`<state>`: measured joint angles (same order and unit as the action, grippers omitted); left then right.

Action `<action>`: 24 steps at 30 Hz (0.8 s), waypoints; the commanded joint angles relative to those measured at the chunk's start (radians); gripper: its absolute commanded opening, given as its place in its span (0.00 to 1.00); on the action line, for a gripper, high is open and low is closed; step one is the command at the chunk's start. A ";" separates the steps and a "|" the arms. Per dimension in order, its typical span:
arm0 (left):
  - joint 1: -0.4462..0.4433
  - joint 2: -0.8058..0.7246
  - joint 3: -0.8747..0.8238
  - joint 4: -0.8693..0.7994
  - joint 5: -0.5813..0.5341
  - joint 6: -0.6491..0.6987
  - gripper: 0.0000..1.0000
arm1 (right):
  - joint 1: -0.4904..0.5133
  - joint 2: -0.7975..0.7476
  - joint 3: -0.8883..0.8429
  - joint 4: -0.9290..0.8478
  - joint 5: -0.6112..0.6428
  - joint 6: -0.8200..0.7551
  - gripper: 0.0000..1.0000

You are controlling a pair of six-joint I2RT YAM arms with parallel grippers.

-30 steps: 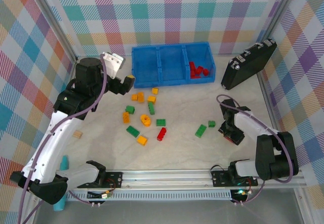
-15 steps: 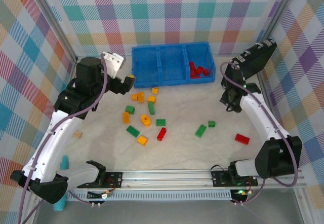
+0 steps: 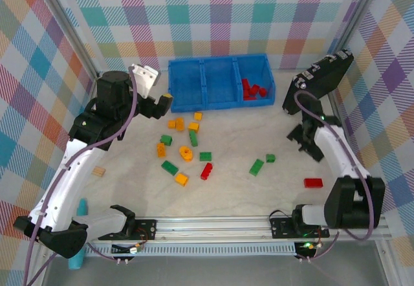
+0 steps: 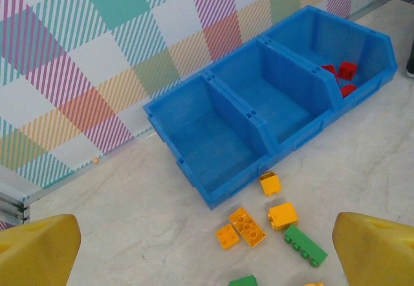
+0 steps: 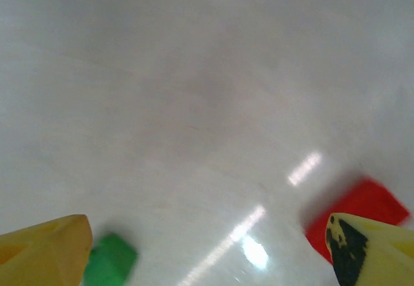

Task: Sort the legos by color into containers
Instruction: Pick up the lego from the bottom-right of the table.

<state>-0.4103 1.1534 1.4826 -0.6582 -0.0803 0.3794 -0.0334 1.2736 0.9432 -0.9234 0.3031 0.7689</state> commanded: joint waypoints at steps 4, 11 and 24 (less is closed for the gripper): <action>-0.007 -0.058 -0.062 0.030 -0.034 0.076 1.00 | -0.060 -0.202 -0.175 -0.117 -0.027 0.322 0.94; -0.007 -0.064 -0.105 0.055 -0.032 0.135 1.00 | -0.153 -0.201 -0.307 -0.080 -0.095 0.450 0.94; -0.007 -0.011 -0.094 0.050 -0.041 0.179 1.00 | -0.239 -0.185 -0.353 0.121 -0.091 0.429 0.89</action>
<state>-0.4103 1.1362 1.3781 -0.6254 -0.1070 0.5396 -0.2558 1.0653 0.5648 -0.8589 0.2260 1.2140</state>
